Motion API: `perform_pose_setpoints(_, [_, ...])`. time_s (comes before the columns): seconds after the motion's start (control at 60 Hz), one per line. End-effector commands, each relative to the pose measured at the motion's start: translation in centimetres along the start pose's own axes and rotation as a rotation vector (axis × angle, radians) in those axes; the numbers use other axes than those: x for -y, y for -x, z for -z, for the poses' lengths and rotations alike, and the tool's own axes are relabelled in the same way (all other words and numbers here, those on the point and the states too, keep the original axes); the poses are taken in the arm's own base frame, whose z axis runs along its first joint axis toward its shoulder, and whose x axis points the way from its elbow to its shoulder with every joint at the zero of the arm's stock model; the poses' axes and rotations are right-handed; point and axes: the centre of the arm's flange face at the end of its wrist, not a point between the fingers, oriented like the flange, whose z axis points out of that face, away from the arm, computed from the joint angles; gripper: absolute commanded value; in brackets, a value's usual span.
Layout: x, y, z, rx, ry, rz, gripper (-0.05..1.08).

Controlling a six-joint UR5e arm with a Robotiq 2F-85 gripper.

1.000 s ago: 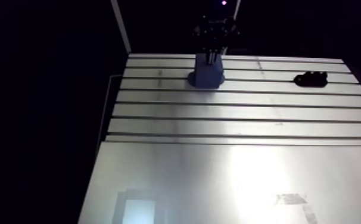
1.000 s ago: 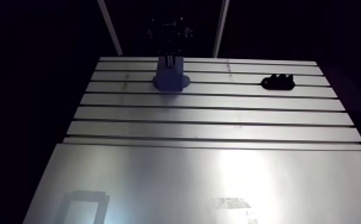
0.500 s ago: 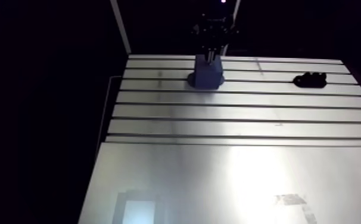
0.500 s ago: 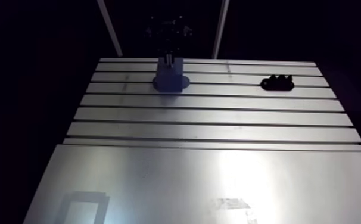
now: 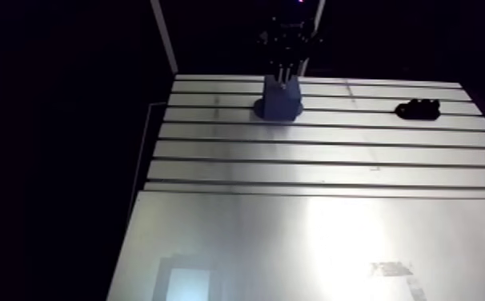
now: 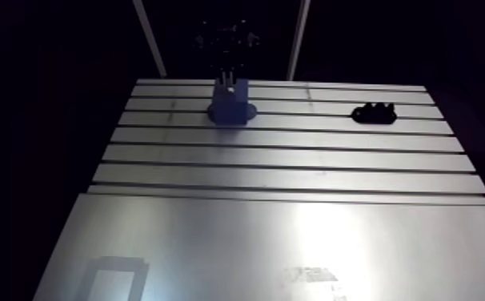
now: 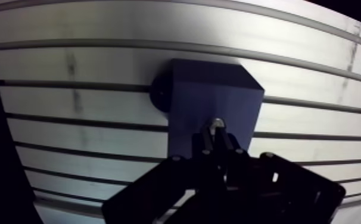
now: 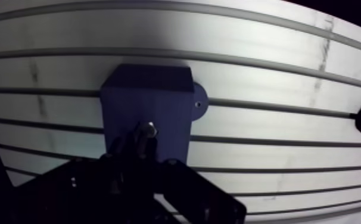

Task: Pick up the M10 bolt and insert it into the hex recess until seated.

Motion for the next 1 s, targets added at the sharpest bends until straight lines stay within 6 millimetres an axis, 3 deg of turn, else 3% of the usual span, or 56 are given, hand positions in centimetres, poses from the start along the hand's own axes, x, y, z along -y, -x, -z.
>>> perform_pose_setpoints(0.017, [0.2, 0.1, 0.1, 0.009, -0.001, 0.015, 0.00])
perform_pose_setpoints(0.367, [0.1, 0.2, 0.9, 0.003, -0.002, 0.014, 0.00])
perform_pose_setpoints(0.45, [0.1, 0.6, 1.9, 0.017, -0.003, 0.014, 0.00])
perform_pose_setpoints(0.65, [-0.3, 1.3, 7.0, 0.001, -0.001, 0.007, 0.00])
perform_pose_setpoints(0.767, [-0.5, 2.9, 12.5, 0.039, -0.001, 0.006, 0.00])
perform_pose_setpoints(1.0, [-0.2, 6.0, 17.5, 0.040, -0.006, 0.031, 0.00])
